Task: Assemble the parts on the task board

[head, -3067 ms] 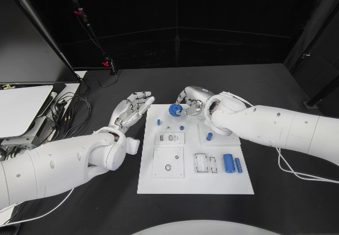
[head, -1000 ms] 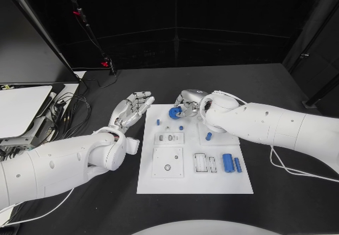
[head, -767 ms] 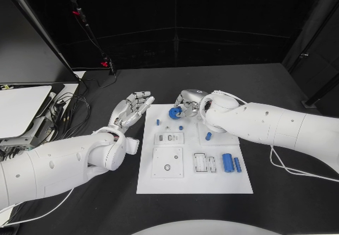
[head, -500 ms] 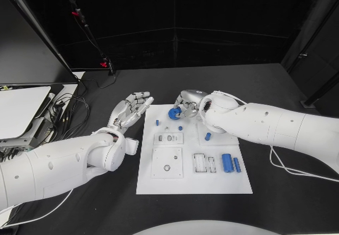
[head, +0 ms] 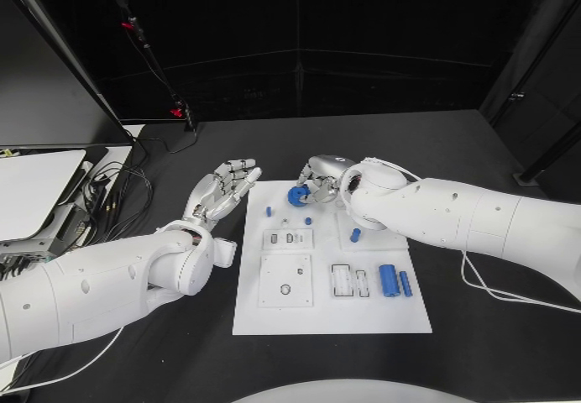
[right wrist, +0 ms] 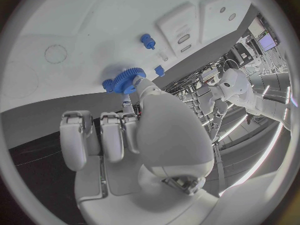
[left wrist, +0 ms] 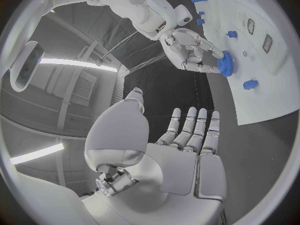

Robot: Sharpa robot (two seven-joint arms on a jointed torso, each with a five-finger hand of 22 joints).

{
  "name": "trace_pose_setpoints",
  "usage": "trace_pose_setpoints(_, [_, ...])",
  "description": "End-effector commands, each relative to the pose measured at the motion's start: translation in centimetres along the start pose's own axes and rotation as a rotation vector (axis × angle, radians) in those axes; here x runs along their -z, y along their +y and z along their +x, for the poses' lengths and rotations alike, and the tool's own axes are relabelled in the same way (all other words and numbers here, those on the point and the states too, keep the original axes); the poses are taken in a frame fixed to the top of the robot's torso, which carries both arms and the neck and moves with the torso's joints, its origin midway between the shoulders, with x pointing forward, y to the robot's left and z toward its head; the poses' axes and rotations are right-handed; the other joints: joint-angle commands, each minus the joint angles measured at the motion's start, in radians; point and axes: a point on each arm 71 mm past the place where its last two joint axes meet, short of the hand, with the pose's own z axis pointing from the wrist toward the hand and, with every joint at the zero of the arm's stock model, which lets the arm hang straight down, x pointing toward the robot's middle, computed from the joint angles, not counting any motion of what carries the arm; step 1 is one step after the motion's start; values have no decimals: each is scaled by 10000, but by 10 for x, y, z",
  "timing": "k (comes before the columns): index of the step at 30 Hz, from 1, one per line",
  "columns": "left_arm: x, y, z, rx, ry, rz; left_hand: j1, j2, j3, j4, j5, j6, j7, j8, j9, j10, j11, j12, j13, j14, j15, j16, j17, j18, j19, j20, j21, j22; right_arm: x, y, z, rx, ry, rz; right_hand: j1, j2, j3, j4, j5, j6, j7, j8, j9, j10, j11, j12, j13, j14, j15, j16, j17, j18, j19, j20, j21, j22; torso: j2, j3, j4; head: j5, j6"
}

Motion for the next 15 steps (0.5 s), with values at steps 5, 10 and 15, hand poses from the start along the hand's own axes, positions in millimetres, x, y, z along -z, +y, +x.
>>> trace_pose_setpoints(5, [2, -19, 1, 24, 93, 2637, 33, 102, 60, 11, 45, 12, 1654, 29, -7, -57, 8, 41, -14, -21, 80, 56, -16, 163, -62, 16, 49, 15, 1, -5, 7, 163, 371, 297, -122, -22, -55, -43, 34, -90, 44, -97, -28, 1058, 39, 25, 2633, 1040, 0, 25, 2627, -73, 1023, -47, 33, 2633, 2, 4, 8, -27, 3])
trace_pose_setpoints(10, [2, -19, 1, 18, 89, 2637, 38, 119, 64, 9, 48, 12, 1654, 32, -13, -59, 8, 45, -14, -22, 81, 59, -16, 163, -65, 17, 51, 16, 2, -4, 6, 116, 199, 146, -189, -64, -100, -21, 27, -49, 54, -99, -16, 1058, 54, 25, 2633, 1040, 16, 25, 2627, -73, 1023, -37, 33, 2633, 2, 2, 3, -42, 18])
trace_pose_setpoints(15, [2, -19, 1, 15, 89, 2634, 38, 119, 64, 9, 48, 12, 1654, 32, -13, -59, 8, 45, -14, -22, 81, 59, -16, 163, -65, 17, 51, 16, 2, -4, 6, 54, 3, 51, -204, -62, -107, -18, 33, 12, 67, -81, -2, 1058, 64, 25, 2633, 1040, 24, 25, 2627, -73, 1023, -30, 33, 2633, 5, 3, 8, -50, 31])
